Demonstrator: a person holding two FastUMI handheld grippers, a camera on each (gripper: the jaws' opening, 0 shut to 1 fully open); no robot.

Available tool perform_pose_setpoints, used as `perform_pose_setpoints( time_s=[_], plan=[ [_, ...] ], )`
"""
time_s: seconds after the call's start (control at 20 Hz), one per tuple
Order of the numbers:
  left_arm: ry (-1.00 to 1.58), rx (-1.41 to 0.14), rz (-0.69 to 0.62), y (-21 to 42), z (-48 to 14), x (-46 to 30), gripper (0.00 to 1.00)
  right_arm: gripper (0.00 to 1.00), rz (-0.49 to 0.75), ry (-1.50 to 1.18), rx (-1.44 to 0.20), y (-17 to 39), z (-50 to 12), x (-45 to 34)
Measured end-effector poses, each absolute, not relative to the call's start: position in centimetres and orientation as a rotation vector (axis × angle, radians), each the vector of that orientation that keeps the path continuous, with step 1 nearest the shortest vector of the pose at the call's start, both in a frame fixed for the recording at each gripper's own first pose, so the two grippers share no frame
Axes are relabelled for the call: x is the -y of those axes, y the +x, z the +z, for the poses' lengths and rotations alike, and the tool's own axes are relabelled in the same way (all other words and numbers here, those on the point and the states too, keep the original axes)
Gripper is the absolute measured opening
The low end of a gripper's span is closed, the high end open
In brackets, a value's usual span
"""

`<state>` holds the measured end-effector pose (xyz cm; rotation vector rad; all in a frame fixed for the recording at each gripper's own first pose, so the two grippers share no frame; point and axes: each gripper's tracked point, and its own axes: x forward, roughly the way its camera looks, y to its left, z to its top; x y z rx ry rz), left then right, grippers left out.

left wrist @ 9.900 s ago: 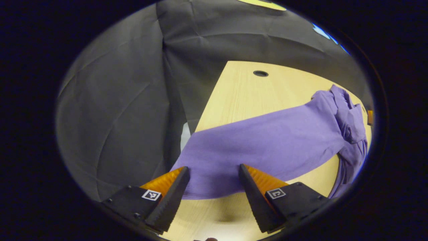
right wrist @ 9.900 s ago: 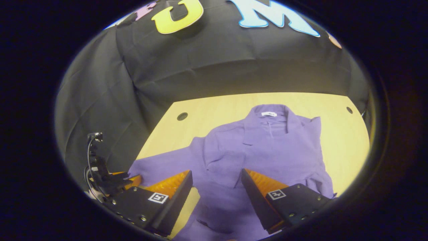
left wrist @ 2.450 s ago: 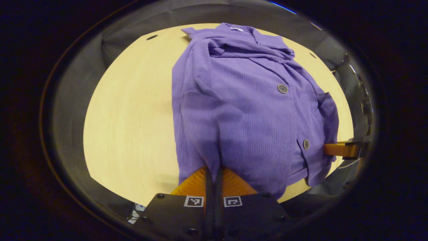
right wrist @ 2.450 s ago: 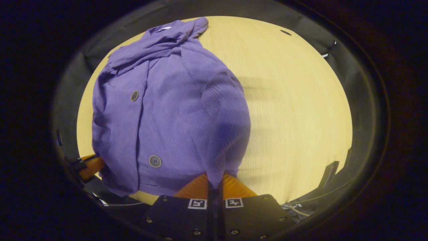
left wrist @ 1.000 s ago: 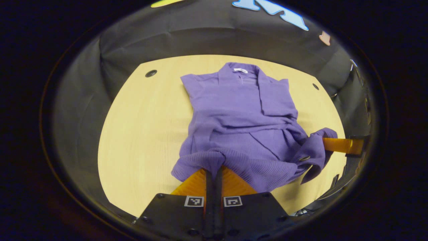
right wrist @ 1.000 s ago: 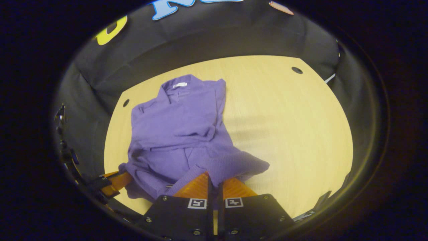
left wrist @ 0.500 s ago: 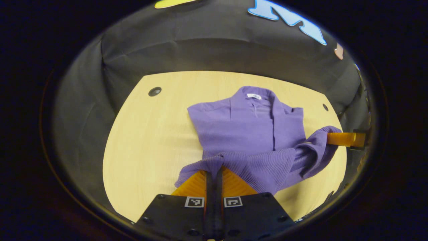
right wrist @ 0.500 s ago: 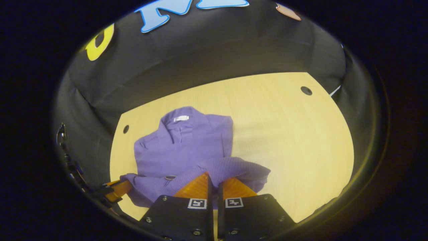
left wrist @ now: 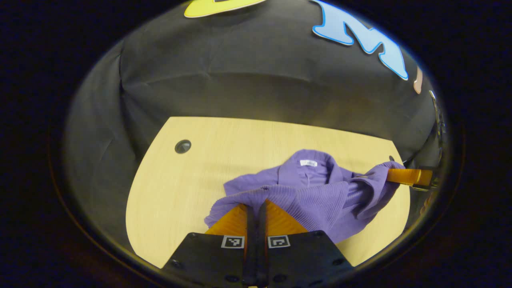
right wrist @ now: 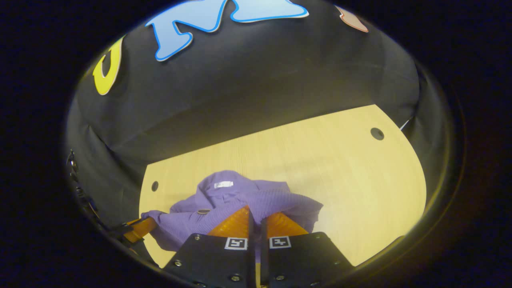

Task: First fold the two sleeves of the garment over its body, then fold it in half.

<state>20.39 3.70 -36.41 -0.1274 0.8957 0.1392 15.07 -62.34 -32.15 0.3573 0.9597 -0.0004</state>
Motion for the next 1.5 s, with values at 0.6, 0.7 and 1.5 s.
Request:
perform_pose_setpoints(
  time_s=[0.6,0.7,1.5],
  plan=[
    [-0.172,-0.865,0.188,27.5,-41.8,-5.2,0.07,0.05,-0.056,0.326,-0.962,19.9,-37.7,63.3],
    [-0.184,-0.894,0.211,27.3,-43.6,-5.6,0.06,0.05,-0.054,0.307,-0.978,19.9,-39.0,63.1],
    [0.190,-0.927,0.156,24.9,-50.5,-4.7,0.08,0.06,0.017,0.147,-1.097,16.8,-43.9,62.1]
  ],
)
